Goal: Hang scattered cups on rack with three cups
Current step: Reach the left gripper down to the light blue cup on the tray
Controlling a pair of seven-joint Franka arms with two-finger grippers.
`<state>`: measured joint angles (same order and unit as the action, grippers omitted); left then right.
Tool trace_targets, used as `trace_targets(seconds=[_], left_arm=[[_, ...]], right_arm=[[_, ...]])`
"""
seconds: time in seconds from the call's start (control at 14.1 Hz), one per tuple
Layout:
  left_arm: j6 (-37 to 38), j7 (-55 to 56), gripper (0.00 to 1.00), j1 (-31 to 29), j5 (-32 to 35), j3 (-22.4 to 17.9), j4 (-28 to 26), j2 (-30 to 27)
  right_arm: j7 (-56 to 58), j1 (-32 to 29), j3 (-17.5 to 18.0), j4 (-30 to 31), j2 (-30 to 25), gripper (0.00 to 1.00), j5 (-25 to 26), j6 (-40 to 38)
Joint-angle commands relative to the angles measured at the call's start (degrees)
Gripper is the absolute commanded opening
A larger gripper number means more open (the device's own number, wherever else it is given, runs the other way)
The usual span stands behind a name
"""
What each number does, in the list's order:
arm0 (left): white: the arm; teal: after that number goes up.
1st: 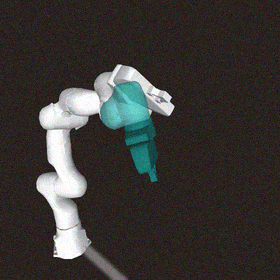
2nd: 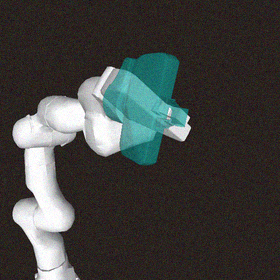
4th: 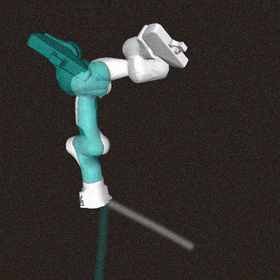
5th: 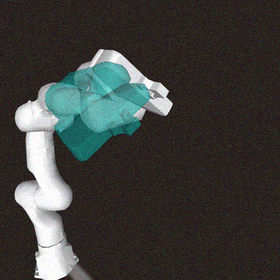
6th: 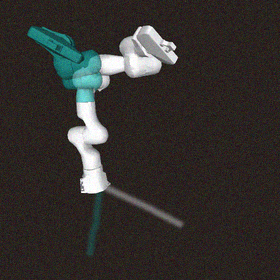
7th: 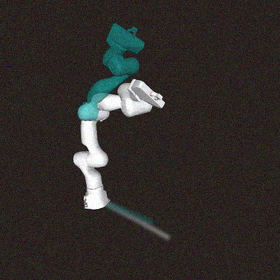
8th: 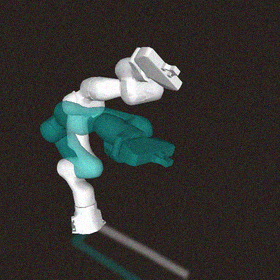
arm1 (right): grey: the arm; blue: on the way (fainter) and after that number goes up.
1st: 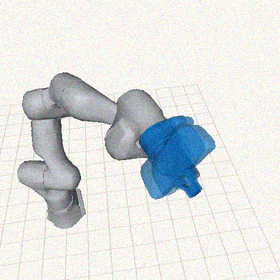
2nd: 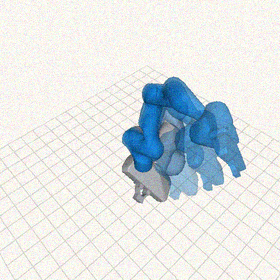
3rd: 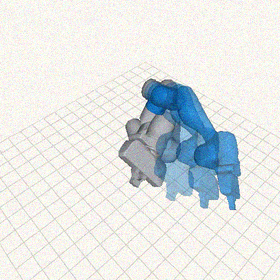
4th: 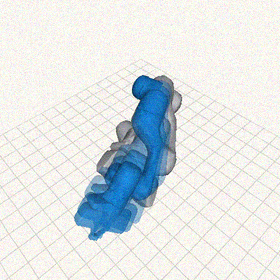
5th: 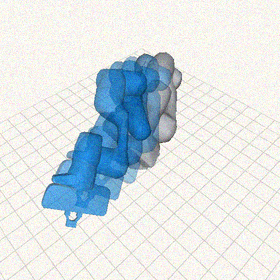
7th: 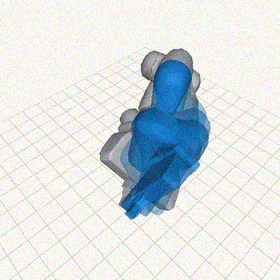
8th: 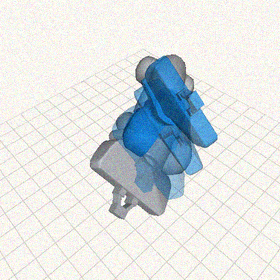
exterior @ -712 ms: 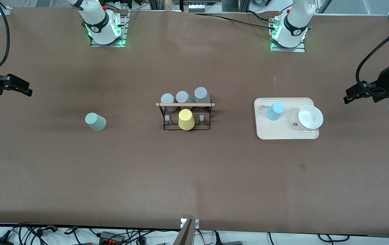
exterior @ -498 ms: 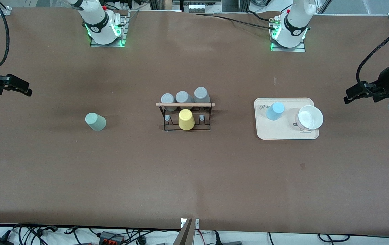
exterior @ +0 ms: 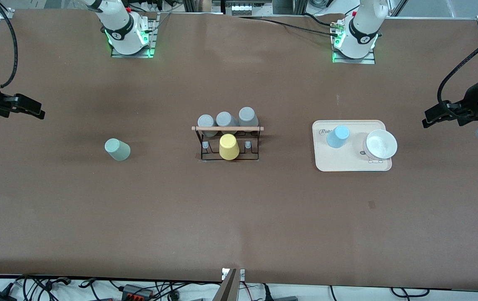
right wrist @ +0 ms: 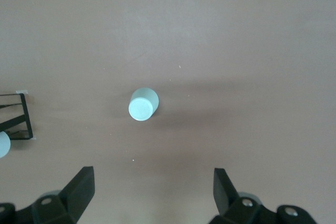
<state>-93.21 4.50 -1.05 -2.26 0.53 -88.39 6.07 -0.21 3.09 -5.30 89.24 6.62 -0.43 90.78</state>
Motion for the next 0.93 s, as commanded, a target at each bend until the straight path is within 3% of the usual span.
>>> trace_targets(seconds=[0.0, 0.57, 0.85], left_arm=[[0.57, 0.69, 1.00, -0.18, 0.59, 0.26, 0.32, 1.84], [0.57, -0.10, 1.00, 1.92, 0.41, 0.35, 1.12, 10.97], [-0.39, 0.60, 1.00, 6.14, -0.12, 0.70, -2.30, 14.58]], right_arm=[[-1.02, -0.01, 0.20, 2.42, -0.03, 1.00, -0.80, 0.89], [-1.02, 0.69, 0.55, 2.51, -0.73, 1.00, -0.71, -1.04], [-1.02, 1.40, 0.55, 2.43, -0.73, 1.00, -0.71, -0.87]])
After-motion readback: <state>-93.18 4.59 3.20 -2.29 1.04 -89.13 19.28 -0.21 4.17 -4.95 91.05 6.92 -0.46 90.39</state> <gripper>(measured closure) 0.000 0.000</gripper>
